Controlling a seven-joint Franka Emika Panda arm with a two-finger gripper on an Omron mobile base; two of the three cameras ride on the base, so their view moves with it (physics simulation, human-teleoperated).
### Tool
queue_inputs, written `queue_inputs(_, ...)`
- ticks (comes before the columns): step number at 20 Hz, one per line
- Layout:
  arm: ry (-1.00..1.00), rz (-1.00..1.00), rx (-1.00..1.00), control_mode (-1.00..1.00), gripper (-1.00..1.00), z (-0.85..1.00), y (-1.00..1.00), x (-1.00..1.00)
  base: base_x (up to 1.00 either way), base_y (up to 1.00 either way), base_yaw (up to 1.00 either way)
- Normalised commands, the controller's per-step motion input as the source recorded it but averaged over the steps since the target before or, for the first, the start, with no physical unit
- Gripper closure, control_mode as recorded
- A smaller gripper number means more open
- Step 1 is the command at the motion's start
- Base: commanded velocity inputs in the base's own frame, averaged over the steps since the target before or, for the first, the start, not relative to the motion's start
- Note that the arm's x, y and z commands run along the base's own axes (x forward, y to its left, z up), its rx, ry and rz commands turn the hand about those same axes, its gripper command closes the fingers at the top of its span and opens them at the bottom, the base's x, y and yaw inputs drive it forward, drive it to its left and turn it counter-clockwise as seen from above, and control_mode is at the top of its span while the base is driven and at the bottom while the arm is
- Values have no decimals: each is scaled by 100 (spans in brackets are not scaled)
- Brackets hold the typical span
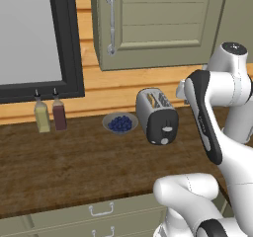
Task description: Start the toaster. Once the lever pops up, take the bread to the plate on the dining counter.
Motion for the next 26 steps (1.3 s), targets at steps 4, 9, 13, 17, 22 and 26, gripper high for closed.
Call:
queue_inputs(4,0,0,0,-100,-100,0,0,0,0,0,0)
queue_inputs(9,0,0,0,-100,-100,0,0,0,0,0,0)
queue_inputs(13,0,0,0,-100,-100,0,0,0,0,0,0)
queue_inputs(17,0,0,0,-100,-100,0,0,0,0,0,0)
queue_inputs(22,0,0,0,-100,-100,0,0,0,0,0,0)
queue_inputs(26,0,0,0,-100,-100,0,0,0,0,0,0)
